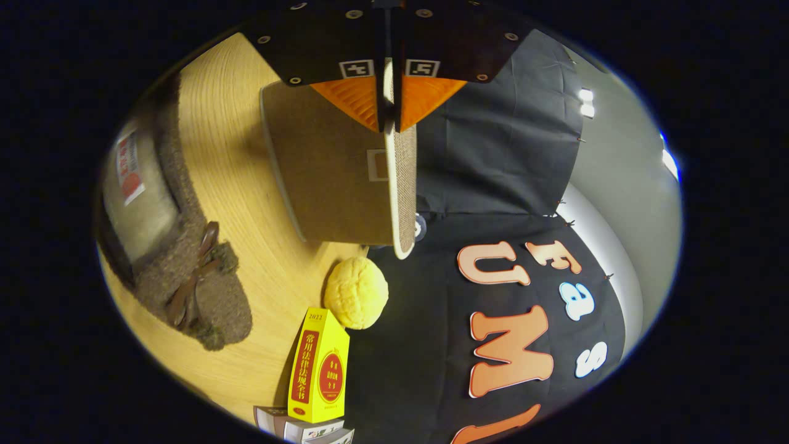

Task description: Open the storage box then place both shoes into the box .Put the left shoe in first, then the right shoe, with the right side of both shoes facing outward in a uniform manner.

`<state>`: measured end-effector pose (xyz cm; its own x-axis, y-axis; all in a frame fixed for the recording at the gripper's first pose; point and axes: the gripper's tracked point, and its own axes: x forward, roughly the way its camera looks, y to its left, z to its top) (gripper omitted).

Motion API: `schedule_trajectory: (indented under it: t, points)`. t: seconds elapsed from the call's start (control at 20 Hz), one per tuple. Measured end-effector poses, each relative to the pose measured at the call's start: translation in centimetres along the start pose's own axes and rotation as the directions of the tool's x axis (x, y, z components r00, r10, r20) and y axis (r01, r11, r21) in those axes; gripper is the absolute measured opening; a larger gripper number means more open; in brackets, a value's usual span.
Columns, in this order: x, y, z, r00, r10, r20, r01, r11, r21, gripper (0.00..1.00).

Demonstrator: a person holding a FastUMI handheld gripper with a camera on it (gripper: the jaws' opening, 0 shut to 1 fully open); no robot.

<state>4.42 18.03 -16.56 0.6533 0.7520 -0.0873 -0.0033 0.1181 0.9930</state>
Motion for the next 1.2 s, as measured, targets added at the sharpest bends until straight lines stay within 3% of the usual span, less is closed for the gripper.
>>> schedule_trajectory:
  t: [0.2,0.35,0.65,0.8,1.2]
  points:
    - [-0.3,2.5,-0.4,1.000,0.012,0.008,-0.011,0.997,-0.078,0.00]
    - [-0.2,1.9,-0.7,0.998,-0.056,0.017,0.057,0.986,-0.156,0.00]
    - [-0.1,1.5,-2.5,0.990,-0.130,-0.047,0.124,0.987,-0.103,0.01]
    - [0.0,2.9,-2.8,0.985,-0.171,-0.023,0.163,0.966,-0.202,0.00]
    - [2.4,14.8,-4.4,0.997,-0.071,0.017,0.073,0.928,-0.366,0.00]
